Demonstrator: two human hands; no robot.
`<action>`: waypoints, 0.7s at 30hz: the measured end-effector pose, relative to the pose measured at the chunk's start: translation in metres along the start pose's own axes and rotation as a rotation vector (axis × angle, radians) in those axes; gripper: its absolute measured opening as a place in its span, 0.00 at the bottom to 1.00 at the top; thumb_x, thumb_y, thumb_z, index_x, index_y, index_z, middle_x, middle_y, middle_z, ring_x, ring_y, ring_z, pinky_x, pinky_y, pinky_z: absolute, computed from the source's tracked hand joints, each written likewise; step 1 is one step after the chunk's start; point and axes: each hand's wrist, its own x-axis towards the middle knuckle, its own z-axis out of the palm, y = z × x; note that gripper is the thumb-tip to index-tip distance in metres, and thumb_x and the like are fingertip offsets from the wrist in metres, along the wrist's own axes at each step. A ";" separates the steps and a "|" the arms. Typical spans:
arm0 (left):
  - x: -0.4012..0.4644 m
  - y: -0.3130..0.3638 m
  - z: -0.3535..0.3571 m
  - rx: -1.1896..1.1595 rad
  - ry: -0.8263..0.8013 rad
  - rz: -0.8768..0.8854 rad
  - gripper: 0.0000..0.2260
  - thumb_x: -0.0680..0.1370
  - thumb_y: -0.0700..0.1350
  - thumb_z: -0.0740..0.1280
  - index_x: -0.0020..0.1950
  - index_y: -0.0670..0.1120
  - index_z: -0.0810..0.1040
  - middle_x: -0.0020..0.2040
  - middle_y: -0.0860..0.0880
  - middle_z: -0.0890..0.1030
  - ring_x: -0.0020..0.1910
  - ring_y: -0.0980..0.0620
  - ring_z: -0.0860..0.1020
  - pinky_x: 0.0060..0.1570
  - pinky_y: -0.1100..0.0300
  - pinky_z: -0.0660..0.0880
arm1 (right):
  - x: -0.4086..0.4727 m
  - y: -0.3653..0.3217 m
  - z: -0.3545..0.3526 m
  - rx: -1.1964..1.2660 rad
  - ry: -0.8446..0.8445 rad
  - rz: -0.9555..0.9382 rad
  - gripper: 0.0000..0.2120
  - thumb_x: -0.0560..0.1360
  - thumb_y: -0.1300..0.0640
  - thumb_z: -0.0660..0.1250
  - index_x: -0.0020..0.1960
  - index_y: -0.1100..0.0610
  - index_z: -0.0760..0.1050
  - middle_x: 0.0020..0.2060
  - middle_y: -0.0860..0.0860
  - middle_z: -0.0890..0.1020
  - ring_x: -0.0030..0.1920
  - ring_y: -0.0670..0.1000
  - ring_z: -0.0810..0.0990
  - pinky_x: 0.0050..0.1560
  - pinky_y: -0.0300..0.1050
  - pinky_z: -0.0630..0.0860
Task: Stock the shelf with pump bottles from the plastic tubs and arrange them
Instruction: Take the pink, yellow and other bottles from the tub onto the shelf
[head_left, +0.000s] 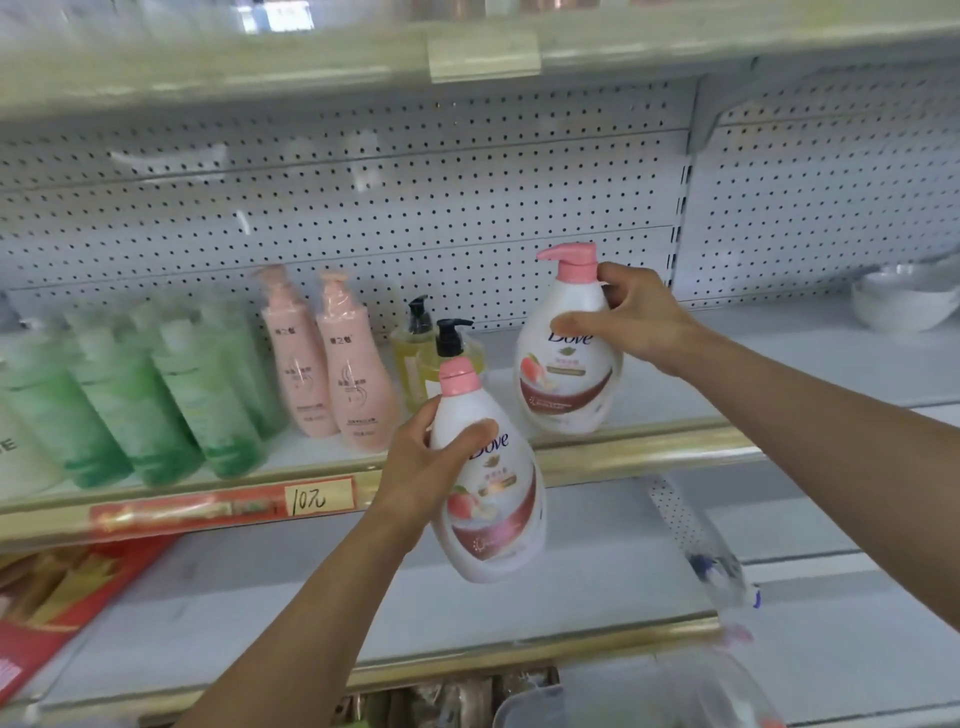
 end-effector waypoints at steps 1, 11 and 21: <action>0.004 0.001 -0.001 -0.007 -0.003 0.001 0.10 0.73 0.45 0.74 0.53 0.52 0.80 0.44 0.51 0.86 0.42 0.52 0.85 0.40 0.57 0.80 | 0.009 0.001 0.004 -0.004 0.001 0.002 0.24 0.63 0.57 0.80 0.58 0.54 0.78 0.47 0.52 0.85 0.45 0.50 0.85 0.49 0.50 0.82; 0.024 -0.008 -0.016 -0.069 -0.021 -0.032 0.10 0.73 0.44 0.74 0.53 0.51 0.80 0.43 0.51 0.86 0.41 0.51 0.85 0.38 0.59 0.79 | 0.072 0.029 0.044 -0.002 -0.028 0.055 0.26 0.63 0.58 0.81 0.59 0.53 0.79 0.46 0.52 0.85 0.44 0.49 0.85 0.42 0.42 0.81; 0.036 -0.010 -0.020 -0.021 -0.047 -0.040 0.14 0.72 0.45 0.75 0.56 0.52 0.79 0.46 0.51 0.86 0.43 0.52 0.85 0.40 0.59 0.80 | 0.117 0.031 0.061 -0.012 -0.116 0.033 0.26 0.65 0.60 0.80 0.61 0.52 0.78 0.49 0.51 0.85 0.49 0.50 0.85 0.55 0.49 0.80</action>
